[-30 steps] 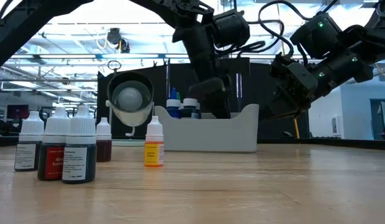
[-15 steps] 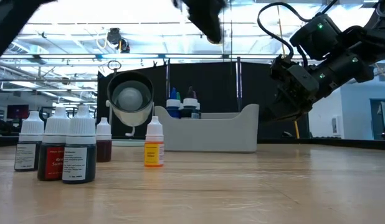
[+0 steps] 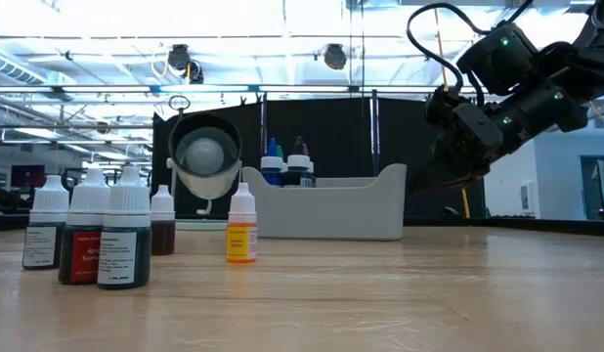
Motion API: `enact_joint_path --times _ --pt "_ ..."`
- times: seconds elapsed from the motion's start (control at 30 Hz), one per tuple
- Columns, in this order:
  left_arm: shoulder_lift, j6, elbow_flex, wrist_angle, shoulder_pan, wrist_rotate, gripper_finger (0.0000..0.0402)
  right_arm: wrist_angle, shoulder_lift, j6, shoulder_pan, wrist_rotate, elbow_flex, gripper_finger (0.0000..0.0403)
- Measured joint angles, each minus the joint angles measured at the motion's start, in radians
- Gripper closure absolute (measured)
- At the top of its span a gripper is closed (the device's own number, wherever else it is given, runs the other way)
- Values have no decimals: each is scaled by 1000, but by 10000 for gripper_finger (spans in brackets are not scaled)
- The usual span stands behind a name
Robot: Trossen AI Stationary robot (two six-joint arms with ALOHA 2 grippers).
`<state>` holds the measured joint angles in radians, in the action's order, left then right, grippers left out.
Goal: Pick & Place food coloring
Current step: Move the gray bin to the center of the table
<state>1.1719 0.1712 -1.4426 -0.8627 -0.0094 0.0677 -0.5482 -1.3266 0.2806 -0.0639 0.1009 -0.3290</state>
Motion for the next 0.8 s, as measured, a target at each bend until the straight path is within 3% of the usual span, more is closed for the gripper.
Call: enact_joint_path --times 0.2,0.4,0.6,0.8 --pt "-242 -60 467 386 -2 -96 393 -10 0 -47 0 -26 0 403" --pt "-346 -89 834 804 -6 -117 396 -11 0 -76 1 -105 0 403" --pt "-358 -85 1070 1131 -15 -120 397 -40 0 -146 57 -98 1 403" --pt "-357 -114 1226 1379 23 -94 398 -70 19 -179 125 -98 1 403"
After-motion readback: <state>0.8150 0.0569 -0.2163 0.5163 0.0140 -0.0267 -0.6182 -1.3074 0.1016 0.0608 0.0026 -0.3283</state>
